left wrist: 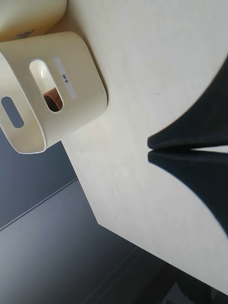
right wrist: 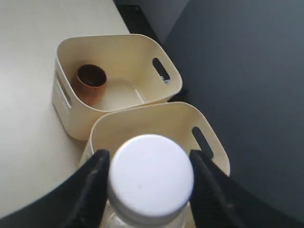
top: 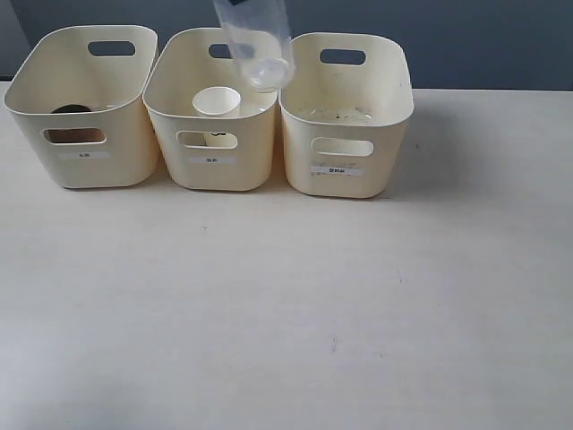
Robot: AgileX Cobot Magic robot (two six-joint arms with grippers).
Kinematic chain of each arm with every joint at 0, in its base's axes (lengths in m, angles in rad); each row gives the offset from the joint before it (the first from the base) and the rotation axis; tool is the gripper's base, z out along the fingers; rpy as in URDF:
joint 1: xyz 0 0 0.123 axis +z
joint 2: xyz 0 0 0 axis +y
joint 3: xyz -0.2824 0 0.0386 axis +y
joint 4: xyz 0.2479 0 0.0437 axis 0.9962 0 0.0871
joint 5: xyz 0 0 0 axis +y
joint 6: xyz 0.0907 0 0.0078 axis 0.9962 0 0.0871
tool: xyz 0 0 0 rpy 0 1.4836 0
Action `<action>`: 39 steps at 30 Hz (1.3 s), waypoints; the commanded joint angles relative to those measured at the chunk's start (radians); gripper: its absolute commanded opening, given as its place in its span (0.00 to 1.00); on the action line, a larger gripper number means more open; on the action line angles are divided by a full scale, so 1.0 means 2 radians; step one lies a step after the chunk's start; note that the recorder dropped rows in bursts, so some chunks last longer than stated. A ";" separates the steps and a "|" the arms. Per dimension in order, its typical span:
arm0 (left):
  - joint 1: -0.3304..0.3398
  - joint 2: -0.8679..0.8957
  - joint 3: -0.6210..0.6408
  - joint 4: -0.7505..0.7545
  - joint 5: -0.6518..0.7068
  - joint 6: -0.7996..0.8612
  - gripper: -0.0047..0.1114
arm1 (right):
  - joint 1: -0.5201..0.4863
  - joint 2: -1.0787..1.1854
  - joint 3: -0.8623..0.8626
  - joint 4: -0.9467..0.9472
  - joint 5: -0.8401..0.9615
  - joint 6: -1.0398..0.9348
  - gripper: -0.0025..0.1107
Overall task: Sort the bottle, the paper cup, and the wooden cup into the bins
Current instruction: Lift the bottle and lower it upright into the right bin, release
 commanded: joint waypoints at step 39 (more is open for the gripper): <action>-0.003 -0.002 0.001 -0.002 -0.003 -0.003 0.04 | -0.166 0.170 0.105 0.492 -0.198 -0.368 0.01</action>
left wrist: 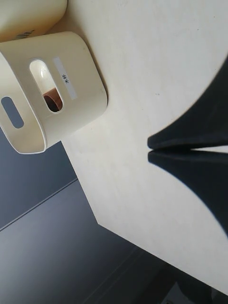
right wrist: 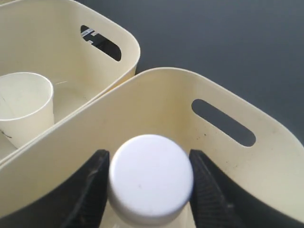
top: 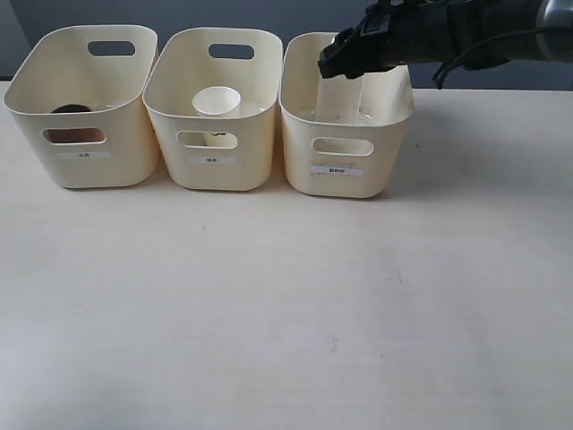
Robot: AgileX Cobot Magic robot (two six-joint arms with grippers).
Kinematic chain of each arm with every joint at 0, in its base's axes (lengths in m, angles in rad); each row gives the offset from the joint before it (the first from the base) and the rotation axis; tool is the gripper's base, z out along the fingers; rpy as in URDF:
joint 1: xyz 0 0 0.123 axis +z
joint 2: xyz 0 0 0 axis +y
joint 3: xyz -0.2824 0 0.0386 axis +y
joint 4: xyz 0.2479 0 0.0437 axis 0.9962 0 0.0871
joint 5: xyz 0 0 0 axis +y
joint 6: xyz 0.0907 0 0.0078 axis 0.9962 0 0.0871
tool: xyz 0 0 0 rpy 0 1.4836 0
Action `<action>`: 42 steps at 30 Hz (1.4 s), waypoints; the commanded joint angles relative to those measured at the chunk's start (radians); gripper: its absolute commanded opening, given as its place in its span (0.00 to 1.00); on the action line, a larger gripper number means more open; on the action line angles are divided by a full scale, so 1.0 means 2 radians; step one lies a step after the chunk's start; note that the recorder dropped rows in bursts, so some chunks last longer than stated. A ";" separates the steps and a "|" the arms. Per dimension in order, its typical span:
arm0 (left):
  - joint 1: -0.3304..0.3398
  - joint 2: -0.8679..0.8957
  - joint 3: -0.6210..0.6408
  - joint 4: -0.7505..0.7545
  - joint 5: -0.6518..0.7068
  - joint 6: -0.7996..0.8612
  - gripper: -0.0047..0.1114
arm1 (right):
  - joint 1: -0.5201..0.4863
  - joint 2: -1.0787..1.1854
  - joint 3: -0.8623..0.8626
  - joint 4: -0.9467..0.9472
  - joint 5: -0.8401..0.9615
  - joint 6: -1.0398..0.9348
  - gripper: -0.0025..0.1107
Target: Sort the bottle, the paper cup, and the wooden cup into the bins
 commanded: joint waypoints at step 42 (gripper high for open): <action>-0.003 -0.002 0.001 -0.002 -0.003 -0.003 0.04 | -0.003 -0.167 0.101 -0.048 0.010 0.057 0.03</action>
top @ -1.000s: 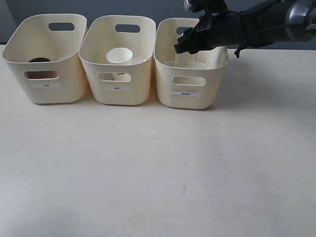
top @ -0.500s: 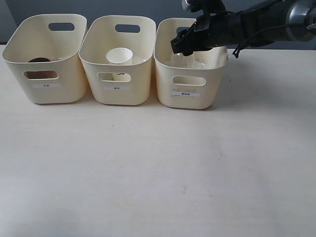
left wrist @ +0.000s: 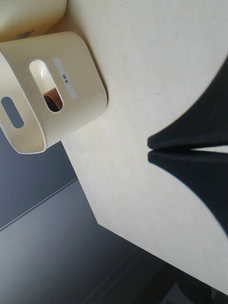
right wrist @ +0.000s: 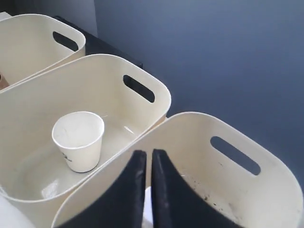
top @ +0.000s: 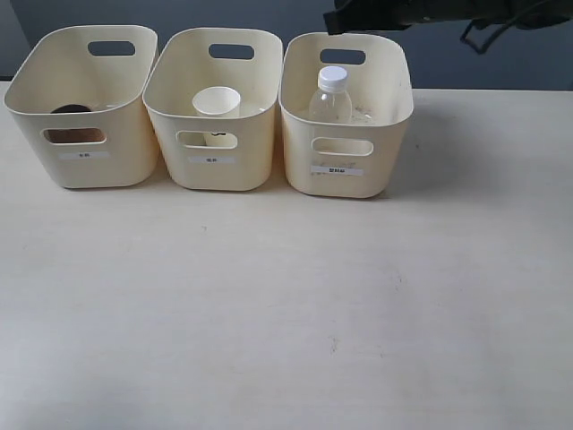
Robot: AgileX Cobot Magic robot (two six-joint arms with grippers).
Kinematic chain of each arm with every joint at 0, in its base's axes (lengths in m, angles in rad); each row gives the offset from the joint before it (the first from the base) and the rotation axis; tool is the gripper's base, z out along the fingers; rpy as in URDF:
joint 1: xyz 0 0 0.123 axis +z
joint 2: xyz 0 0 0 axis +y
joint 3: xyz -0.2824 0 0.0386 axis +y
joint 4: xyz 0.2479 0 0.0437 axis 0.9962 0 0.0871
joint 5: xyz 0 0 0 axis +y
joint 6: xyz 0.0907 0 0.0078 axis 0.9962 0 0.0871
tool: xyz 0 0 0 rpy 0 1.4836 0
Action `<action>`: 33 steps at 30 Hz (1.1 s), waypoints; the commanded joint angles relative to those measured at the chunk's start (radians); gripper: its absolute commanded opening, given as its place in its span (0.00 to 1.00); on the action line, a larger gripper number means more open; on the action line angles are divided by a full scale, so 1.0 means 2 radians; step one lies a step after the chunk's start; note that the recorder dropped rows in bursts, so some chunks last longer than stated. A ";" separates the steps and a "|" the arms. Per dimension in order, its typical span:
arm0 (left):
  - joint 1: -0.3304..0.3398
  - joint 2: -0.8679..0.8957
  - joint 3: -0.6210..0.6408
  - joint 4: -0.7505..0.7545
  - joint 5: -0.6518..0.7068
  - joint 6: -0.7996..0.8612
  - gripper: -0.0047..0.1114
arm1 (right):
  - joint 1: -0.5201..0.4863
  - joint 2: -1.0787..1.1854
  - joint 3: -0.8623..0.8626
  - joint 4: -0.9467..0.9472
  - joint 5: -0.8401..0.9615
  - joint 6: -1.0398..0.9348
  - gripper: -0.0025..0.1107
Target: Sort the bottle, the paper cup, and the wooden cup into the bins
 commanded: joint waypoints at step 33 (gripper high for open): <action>-0.003 -0.002 0.001 -0.002 -0.003 -0.003 0.04 | -0.007 -0.438 0.379 -0.032 -0.040 0.029 0.03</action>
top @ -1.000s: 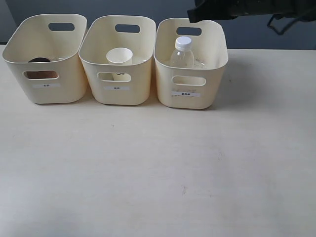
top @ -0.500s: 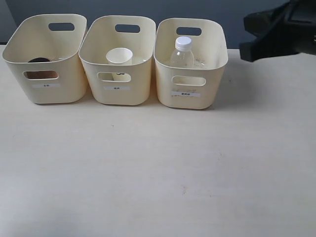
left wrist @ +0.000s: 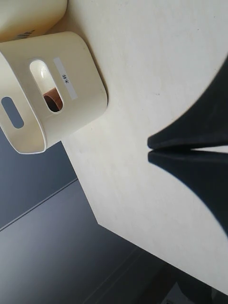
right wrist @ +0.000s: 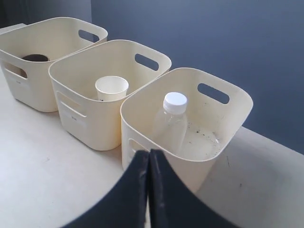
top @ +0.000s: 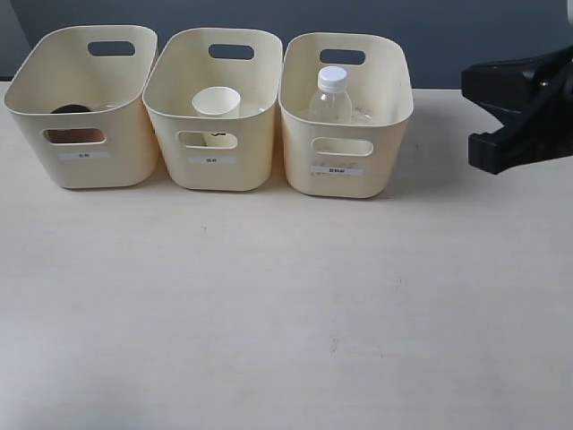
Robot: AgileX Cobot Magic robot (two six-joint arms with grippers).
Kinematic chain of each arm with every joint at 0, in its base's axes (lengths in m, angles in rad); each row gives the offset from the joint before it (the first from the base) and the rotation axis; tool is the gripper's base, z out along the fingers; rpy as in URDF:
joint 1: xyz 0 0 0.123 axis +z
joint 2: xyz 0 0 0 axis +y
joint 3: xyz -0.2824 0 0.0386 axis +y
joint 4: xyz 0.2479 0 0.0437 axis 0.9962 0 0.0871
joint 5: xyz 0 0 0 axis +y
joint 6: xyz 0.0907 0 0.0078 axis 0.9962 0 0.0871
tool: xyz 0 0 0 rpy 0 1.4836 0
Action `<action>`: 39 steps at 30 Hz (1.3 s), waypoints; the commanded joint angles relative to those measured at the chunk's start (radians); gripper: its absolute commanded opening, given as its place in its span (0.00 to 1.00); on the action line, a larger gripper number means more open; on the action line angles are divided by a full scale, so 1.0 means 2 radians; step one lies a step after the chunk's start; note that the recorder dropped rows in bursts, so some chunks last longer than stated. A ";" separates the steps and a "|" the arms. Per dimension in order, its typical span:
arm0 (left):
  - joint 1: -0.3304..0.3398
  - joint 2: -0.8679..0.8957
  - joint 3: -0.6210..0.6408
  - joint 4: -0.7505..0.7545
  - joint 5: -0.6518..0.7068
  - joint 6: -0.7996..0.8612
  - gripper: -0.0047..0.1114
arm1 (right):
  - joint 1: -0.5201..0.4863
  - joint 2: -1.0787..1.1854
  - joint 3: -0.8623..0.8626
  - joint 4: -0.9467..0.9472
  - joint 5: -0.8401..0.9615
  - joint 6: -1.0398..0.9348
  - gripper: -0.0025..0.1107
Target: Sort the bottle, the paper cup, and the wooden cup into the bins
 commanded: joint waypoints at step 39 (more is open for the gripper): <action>-0.003 -0.002 0.001 -0.002 -0.003 -0.003 0.04 | -0.261 -0.468 0.293 -0.017 -0.112 0.086 0.03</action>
